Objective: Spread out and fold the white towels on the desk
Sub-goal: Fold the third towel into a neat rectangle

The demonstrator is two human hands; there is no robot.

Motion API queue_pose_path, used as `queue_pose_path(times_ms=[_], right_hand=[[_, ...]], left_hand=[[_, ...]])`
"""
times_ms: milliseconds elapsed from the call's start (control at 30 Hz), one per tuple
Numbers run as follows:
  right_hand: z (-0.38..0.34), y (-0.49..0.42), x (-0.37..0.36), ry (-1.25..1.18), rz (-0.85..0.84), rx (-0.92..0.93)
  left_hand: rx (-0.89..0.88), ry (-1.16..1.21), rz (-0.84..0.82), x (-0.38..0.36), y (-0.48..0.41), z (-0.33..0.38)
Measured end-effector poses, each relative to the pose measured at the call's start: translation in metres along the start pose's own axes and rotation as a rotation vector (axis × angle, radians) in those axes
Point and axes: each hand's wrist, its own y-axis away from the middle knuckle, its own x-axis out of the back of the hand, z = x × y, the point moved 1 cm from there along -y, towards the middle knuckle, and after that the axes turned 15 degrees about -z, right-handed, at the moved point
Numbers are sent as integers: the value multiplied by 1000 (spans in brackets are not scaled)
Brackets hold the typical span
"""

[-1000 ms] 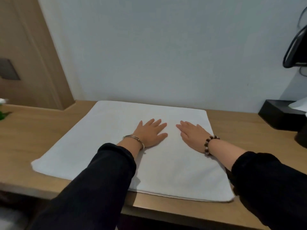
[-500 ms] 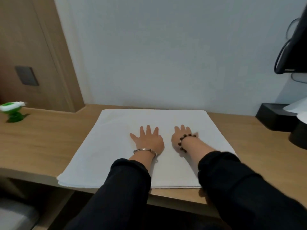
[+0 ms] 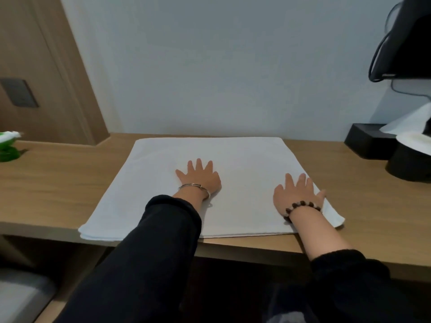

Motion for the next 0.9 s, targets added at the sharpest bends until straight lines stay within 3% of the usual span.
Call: queue_pose_path(times_ms=[233, 333, 533, 767, 900], right_hand=[[-13, 8, 4, -7, -48, -65], [-11, 8, 0, 3, -22, -15], [10, 13, 8, -38, -65, -135], [-54, -25, 49, 155, -117, 115], [-95, -69, 57, 147, -159, 316]], left_hand=[[-204, -120, -35, -3, 13, -10], [-162, -108, 4, -7, 19, -7], [-84, -74, -45, -7, 18, -8], [-175, -254, -194, 43, 4, 4], [-192, -334, -171, 68, -23, 10]])
